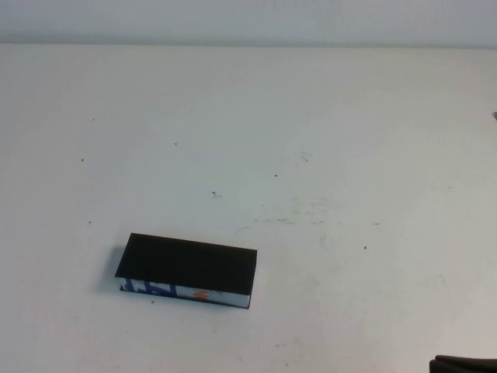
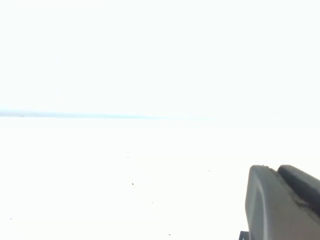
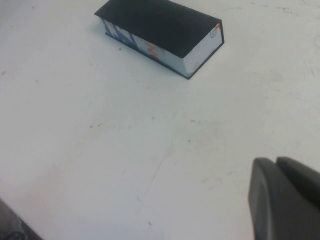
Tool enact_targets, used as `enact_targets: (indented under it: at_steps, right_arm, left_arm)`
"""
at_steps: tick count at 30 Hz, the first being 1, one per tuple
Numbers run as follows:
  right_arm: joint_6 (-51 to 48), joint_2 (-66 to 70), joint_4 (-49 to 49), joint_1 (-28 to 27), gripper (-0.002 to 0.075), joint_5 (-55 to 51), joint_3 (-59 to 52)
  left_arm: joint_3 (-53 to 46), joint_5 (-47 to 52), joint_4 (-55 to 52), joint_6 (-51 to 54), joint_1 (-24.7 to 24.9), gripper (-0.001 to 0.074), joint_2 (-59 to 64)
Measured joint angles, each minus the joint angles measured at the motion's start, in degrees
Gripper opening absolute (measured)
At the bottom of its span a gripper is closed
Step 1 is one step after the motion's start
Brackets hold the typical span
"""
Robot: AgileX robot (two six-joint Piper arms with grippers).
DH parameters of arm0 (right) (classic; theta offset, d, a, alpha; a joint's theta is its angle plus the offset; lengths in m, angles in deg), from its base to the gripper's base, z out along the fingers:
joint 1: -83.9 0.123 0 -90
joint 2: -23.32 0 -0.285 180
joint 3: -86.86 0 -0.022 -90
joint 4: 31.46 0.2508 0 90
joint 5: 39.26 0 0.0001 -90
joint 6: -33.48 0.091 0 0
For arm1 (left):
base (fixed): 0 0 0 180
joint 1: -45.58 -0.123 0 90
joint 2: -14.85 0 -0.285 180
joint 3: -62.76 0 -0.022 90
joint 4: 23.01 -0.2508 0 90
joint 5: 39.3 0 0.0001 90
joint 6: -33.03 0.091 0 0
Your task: Return glasses to glasses case
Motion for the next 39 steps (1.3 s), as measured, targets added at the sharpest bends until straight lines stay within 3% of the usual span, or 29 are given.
enact_targets:
  at_steps: [6, 8, 15, 20, 39]
  right_arm:
    - [0.08, -0.47, -4.38, -0.29, -0.0013, 2.89, -0.39]
    - [0.08, -1.66, -6.13, -3.14, -0.0013, 3.95, -0.91]
    - [0.08, -14.10, -3.56, -30.63, -0.0013, 8.73, -9.27]
    - [0.08, -25.69, -2.65, -41.91, -0.0013, 8.98, -15.74]
    - [-6.90, -28.00, -3.04, -43.54, -0.0013, 4.12, -18.64]
  left_arm:
    - [0.00, -0.10, 0.00, 0.00, 0.00, -0.0001, 0.00]
    - [0.00, -0.10, 0.00, 0.00, 0.00, -0.0001, 0.00]
    - [0.00, -0.22, 0.04, 0.00, 0.00, -0.0001, 0.00]
    - [0.00, -0.47, 0.17, 0.00, 0.00, -0.0001, 0.00]
    - [0.00, -3.86, 0.40, 0.00, 0.00, -0.0001, 0.00]
